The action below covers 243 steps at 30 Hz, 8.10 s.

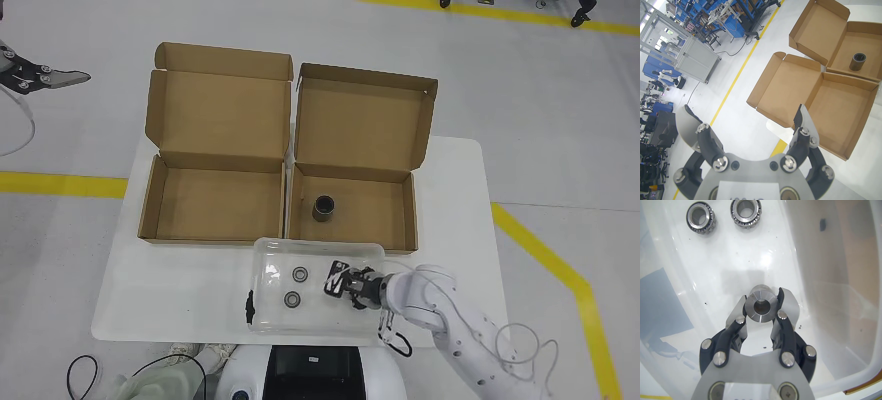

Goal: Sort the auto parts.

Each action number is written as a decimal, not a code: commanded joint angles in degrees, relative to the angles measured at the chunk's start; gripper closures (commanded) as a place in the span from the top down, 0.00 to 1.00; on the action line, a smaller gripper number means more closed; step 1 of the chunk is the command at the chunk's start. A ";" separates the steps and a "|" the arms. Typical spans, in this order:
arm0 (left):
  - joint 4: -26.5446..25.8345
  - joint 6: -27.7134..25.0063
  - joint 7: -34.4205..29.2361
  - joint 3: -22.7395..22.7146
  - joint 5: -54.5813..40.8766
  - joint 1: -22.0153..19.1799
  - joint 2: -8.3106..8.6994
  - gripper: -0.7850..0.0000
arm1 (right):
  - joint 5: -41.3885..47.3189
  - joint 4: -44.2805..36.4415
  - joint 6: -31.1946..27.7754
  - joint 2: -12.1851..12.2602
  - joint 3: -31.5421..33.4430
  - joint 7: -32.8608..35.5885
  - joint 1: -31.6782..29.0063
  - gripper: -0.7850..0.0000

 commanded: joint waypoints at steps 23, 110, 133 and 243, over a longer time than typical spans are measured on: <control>0.00 0.00 0.00 0.00 0.00 0.00 0.00 1.00 | 2.98 -3.51 -3.55 0.07 -1.45 -13.86 1.90 0.00; 0.00 0.00 0.00 0.00 0.00 0.00 0.00 1.00 | 6.14 -7.01 -0.14 -2.54 6.78 -49.91 10.29 0.00; 0.00 0.00 0.00 0.00 0.00 0.00 0.00 1.00 | 7.08 1.05 5.07 -1.98 10.14 -44.76 5.40 0.00; 0.00 0.00 0.00 0.00 0.00 0.00 0.00 1.00 | 3.84 -6.51 4.56 -4.32 -0.87 -13.75 10.00 0.48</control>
